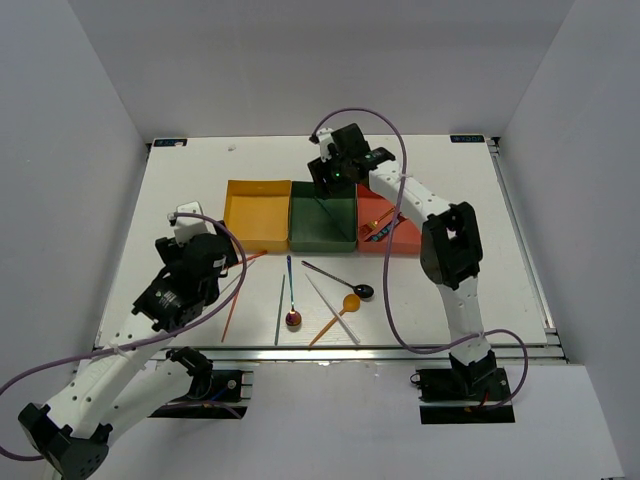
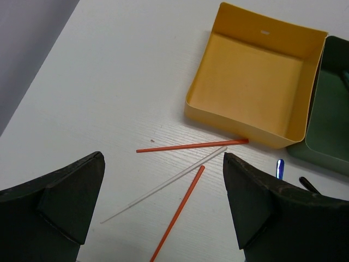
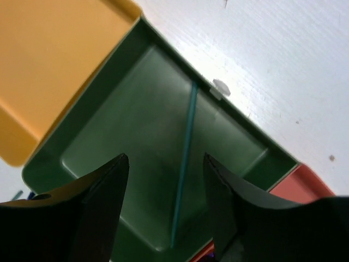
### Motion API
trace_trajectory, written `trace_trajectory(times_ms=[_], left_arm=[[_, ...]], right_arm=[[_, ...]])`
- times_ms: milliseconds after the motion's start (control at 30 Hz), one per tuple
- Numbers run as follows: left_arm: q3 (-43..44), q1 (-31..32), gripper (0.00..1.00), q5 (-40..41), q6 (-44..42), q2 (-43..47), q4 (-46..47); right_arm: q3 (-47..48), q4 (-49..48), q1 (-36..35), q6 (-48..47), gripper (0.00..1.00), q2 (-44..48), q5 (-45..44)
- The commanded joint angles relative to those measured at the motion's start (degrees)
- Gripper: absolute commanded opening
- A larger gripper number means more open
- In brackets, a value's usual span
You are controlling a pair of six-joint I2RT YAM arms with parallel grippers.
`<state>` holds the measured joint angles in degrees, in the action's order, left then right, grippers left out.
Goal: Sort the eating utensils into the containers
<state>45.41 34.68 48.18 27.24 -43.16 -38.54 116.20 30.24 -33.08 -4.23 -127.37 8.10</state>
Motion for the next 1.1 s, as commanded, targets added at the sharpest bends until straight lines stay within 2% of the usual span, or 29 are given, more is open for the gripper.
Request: trace_trajectory(times_ms=[0, 133, 267, 367, 500, 600, 767, 1067], left_arm=[[0.12, 0.13, 0.98, -0.46, -0.53, 0.18, 0.58], [0.03, 0.13, 0.98, -0.55, -0.70, 0.35, 0.66], [0.56, 0.04, 0.98, 2.86, 0.35, 0.27, -0.56], [0.65, 0.04, 0.98, 4.11, 1.23, 1.05, -1.01], [0.56, -0.05, 0.98, 3.41, 0.88, 0.62, -0.83], [0.65, -0.05, 0.98, 3.23, 0.79, -0.34, -0.83], [0.56, -0.05, 0.98, 2.97, 0.71, -0.17, -0.74], [0.47, -0.05, 0.98, 2.44, 0.53, -0.26, -0.57]], right_arm=[[-3.17, -2.11, -0.41, -0.34, 0.63, 6.95, 0.44], [-7.47, -0.62, -0.58, 2.64, 0.64, 13.44, -2.47], [-18.44, 1.58, -4.43, 8.26, 0.63, 22.06, -5.36], [-34.76, -0.44, -11.89, 14.40, 0.57, 28.83, -13.88], [-44.45, -1.85, -17.78, 19.42, 0.48, 32.97, -18.28], [-49.03, -3.95, -20.78, 21.09, 0.47, 33.77, -18.21], [-52.04, -5.54, -22.99, 21.63, 0.45, 31.58, -17.69], [-49.85, -5.28, -26.24, 22.16, 0.44, 28.15, -17.33]])
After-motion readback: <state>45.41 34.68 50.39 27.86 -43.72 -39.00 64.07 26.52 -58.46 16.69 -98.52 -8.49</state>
